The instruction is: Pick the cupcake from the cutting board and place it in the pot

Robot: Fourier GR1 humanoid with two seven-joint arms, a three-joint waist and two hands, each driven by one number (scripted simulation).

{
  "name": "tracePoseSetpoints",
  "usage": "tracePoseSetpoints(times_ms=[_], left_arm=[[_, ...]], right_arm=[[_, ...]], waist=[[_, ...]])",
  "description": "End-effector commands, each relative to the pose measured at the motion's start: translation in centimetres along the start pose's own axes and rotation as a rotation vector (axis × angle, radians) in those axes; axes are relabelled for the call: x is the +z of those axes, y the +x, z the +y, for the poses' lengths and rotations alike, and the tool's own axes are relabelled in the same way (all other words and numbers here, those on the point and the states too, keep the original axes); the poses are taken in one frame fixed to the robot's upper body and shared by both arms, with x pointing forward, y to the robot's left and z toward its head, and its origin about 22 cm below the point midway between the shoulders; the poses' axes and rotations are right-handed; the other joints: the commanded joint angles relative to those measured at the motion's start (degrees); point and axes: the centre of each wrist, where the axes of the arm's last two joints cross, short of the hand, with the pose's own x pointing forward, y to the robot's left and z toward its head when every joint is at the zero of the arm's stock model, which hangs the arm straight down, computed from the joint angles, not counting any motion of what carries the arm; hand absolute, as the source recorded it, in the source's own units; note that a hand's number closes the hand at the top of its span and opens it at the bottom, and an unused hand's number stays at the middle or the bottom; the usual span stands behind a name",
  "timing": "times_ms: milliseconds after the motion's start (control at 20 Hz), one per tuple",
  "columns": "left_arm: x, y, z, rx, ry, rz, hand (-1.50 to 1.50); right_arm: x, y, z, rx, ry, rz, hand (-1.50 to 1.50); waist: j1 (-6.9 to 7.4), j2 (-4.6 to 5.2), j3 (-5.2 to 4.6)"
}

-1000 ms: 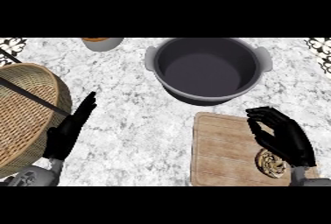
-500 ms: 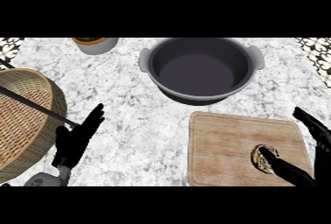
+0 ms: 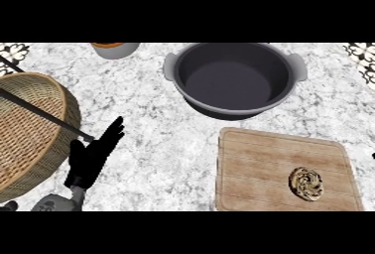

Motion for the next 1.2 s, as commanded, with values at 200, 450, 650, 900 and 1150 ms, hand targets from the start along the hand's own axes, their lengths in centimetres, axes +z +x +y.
tracePoseSetpoints(times_ms=[200, 450, 650, 900, 1150], left_arm=[[-0.6, 0.6, 0.0, -0.006, -0.041, -0.002, 0.0], [-1.0, 0.6, -1.3, -0.002, -0.032, -0.011, 0.0], [-0.5, 0.4, -0.3, -0.032, -0.028, 0.018, 0.0], [1.3, -0.5, -2.1, -0.001, -0.012, -0.006, 0.0], [-0.4, 1.7, 0.8, -0.025, -0.029, 0.004, 0.0]], right_arm=[[-2.1, 1.6, 0.4, -0.055, 0.116, 0.278, -1.5], [-3.2, -0.6, 0.7, 0.047, 0.353, 0.406, -1.5], [-3.6, -3.9, 2.4, 0.106, 0.423, 0.452, -1.5], [-3.4, -7.0, 1.7, 0.114, 0.363, 0.434, -1.5], [-3.0, -9.4, -0.7, 0.091, 0.289, 0.396, -1.5]], waist=[[1.48, 0.29, 0.09], [1.76, 0.38, 0.13], [1.58, 0.25, 0.16], [1.37, 0.08, 0.17], [1.06, 0.11, 0.16]])
